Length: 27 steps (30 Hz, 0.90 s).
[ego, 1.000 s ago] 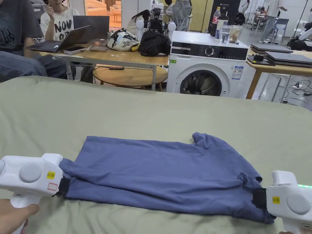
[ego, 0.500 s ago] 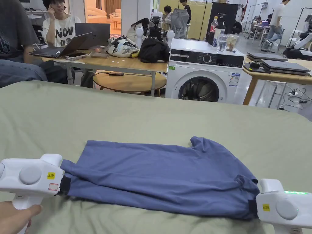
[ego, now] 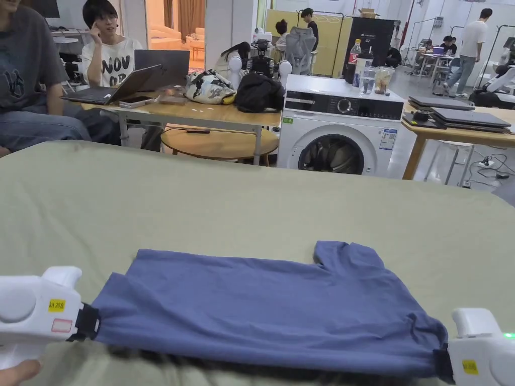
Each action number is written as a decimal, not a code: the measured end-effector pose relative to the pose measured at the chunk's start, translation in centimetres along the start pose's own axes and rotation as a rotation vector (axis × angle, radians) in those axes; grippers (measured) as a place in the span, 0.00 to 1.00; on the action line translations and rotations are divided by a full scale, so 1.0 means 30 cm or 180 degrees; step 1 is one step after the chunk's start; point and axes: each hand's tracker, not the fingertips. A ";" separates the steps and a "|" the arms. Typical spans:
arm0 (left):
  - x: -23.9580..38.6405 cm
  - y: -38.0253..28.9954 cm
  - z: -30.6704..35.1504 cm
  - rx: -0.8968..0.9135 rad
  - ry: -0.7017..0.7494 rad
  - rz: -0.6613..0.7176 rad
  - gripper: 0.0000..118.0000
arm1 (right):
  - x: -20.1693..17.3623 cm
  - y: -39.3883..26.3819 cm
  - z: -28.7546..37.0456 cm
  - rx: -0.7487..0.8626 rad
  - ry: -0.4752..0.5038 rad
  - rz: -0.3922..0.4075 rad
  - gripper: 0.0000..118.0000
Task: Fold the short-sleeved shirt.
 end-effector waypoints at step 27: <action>0.287 0.018 0.045 0.1336 0.0166 -0.0407 0.23 | -0.278 0.122 0.069 0.1554 -0.0007 -0.0368 0.16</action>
